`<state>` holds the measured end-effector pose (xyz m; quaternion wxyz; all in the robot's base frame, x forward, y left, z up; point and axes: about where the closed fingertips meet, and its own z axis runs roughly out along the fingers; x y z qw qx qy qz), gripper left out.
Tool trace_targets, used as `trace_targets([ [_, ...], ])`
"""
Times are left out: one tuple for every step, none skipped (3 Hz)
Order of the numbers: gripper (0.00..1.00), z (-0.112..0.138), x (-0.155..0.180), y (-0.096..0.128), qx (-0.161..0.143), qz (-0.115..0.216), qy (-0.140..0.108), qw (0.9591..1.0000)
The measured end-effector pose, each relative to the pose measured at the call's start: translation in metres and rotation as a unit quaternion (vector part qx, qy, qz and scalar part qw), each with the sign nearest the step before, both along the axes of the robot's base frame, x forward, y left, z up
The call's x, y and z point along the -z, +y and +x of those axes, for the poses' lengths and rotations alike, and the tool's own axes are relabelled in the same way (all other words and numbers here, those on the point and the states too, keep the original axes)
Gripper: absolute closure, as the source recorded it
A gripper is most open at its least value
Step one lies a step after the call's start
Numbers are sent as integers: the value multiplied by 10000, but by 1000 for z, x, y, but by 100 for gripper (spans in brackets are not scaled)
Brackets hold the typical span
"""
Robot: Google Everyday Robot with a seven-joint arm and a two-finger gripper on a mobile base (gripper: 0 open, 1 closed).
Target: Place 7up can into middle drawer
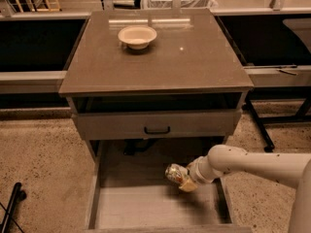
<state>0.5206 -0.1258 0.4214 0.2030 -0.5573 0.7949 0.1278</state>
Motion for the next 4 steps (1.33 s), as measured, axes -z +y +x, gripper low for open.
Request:
trace_targets([
  [39,6,26,15,60,430,-31,9991],
  [16,5,32,19,52,494,-6,9988],
  [0,5,32,19,52,494,-6,9988],
  [0,5,32,19,52,494,-6,9988],
])
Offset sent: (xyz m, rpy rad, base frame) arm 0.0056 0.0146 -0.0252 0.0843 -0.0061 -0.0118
